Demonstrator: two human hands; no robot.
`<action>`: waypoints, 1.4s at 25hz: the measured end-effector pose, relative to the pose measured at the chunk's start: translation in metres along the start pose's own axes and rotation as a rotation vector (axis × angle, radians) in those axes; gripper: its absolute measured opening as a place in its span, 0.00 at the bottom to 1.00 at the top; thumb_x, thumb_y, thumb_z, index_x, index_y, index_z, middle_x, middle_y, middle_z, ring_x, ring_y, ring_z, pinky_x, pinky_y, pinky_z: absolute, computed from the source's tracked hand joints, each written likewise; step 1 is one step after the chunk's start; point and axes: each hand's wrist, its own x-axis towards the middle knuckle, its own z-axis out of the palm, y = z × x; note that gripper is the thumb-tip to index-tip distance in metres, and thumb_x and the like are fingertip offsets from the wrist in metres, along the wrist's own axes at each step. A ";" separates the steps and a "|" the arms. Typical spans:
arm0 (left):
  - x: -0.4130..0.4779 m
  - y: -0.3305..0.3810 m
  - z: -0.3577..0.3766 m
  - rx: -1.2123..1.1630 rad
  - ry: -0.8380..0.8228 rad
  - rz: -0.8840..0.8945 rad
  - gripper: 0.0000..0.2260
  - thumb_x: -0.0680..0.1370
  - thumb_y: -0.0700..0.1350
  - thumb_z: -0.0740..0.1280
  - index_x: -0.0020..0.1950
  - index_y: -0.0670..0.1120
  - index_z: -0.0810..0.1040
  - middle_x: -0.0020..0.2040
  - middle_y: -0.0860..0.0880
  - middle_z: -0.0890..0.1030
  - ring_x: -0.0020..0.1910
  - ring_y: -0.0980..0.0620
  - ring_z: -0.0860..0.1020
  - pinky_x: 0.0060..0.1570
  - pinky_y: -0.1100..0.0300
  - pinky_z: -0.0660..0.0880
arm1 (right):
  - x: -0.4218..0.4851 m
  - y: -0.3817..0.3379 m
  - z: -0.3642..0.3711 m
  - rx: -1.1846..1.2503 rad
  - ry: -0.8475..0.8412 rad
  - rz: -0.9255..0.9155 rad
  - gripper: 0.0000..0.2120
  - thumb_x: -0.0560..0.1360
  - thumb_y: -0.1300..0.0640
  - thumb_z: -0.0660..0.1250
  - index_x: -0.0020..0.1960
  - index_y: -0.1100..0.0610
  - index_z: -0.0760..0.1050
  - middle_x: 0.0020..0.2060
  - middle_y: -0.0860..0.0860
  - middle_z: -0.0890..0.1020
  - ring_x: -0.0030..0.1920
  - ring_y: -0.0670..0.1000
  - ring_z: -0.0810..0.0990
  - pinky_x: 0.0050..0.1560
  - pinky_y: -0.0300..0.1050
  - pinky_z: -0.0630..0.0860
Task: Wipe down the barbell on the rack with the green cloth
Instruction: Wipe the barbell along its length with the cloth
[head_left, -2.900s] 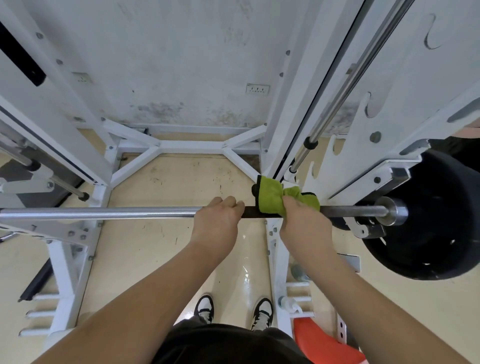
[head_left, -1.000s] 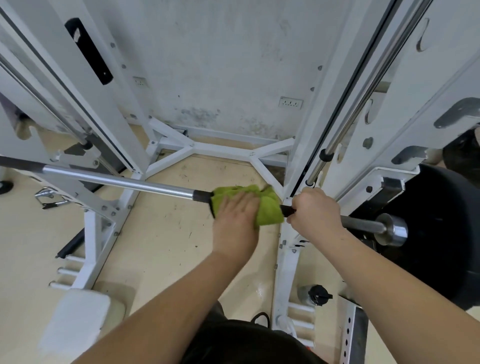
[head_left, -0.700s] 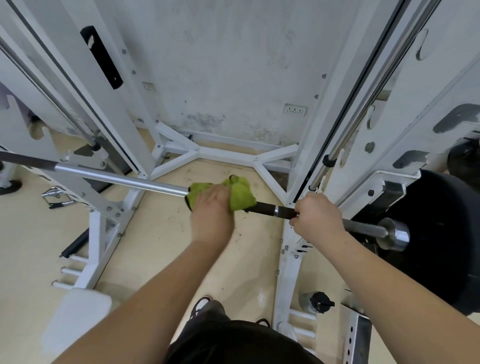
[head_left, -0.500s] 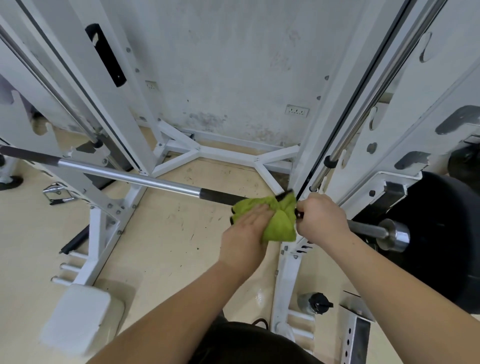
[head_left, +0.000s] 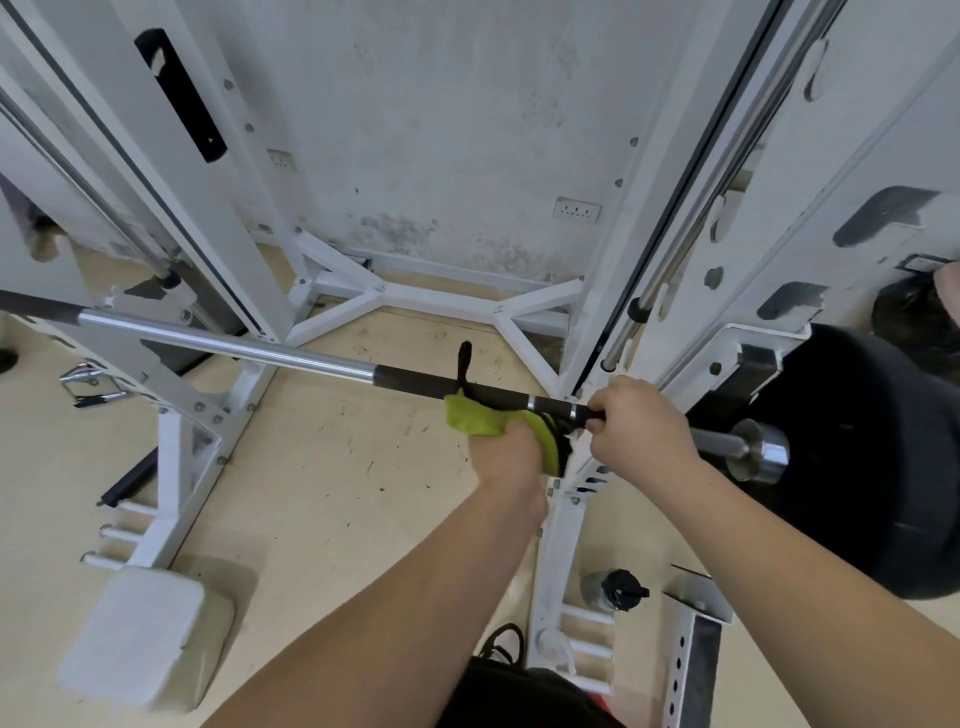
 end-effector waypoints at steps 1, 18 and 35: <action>-0.006 -0.011 0.009 0.076 -0.047 -0.060 0.16 0.79 0.37 0.61 0.63 0.47 0.80 0.56 0.41 0.85 0.51 0.46 0.83 0.56 0.49 0.81 | 0.000 0.002 0.001 0.008 0.001 -0.018 0.08 0.78 0.58 0.66 0.52 0.55 0.83 0.47 0.51 0.74 0.51 0.54 0.75 0.42 0.46 0.73; 0.012 0.027 -0.027 -0.174 0.063 -0.108 0.07 0.77 0.35 0.69 0.55 0.40 0.80 0.51 0.41 0.86 0.49 0.42 0.85 0.48 0.47 0.84 | -0.007 0.005 0.005 0.165 0.168 -0.146 0.07 0.78 0.55 0.69 0.50 0.53 0.86 0.42 0.49 0.77 0.48 0.52 0.75 0.37 0.44 0.72; -0.028 0.067 -0.041 0.068 0.105 0.190 0.06 0.76 0.41 0.71 0.47 0.39 0.78 0.42 0.45 0.81 0.42 0.47 0.81 0.41 0.59 0.80 | -0.007 -0.007 -0.011 0.284 0.149 -0.070 0.13 0.82 0.55 0.63 0.62 0.51 0.82 0.48 0.46 0.80 0.53 0.49 0.76 0.49 0.49 0.78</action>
